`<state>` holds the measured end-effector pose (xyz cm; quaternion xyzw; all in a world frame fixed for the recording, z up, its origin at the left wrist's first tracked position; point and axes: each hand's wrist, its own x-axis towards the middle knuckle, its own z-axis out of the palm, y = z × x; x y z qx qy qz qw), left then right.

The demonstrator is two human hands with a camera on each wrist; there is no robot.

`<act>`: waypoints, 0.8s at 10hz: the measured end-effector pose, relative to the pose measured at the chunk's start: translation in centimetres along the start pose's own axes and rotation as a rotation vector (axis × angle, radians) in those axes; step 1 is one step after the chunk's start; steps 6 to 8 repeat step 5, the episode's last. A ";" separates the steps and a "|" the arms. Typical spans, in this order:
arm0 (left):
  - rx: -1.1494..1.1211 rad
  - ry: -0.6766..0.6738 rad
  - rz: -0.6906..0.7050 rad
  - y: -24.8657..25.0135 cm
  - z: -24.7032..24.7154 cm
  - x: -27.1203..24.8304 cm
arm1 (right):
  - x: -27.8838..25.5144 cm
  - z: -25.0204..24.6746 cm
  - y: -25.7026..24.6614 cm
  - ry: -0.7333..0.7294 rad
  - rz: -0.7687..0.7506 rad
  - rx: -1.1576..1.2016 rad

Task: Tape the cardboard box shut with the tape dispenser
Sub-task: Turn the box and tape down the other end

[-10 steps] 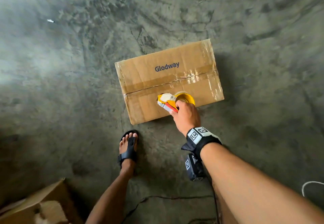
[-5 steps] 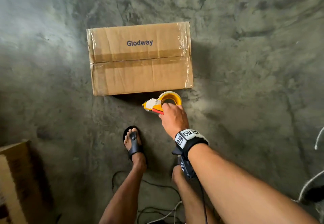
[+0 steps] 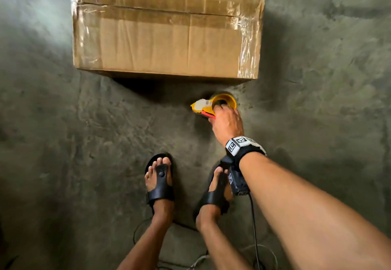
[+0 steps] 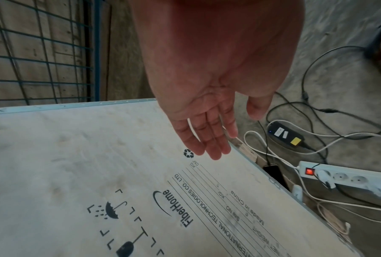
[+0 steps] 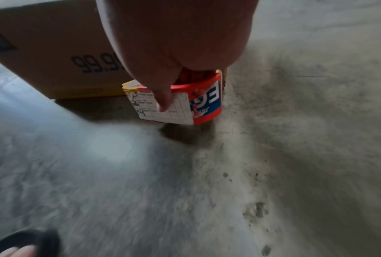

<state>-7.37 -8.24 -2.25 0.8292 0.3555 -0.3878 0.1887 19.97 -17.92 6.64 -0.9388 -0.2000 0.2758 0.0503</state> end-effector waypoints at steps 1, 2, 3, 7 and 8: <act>0.004 0.040 0.004 0.1 0.3 0.1 | 1.9 0.5 0.3 0.034 0.012 0.020; -0.021 0.047 0.008 -0.3 0.7 0.4 | 3.3 1.3 0.6 0.035 0.022 0.043; -0.040 -0.032 -0.018 -0.6 1.1 0.5 | 3.9 1.9 0.6 0.013 0.056 0.072; -0.129 0.055 -0.063 1.1 -1.0 -0.2 | 3.4 1.6 0.6 0.019 0.077 0.117; -0.129 0.055 -0.063 1.1 -1.0 -0.2 | 3.4 1.6 0.6 0.019 0.077 0.117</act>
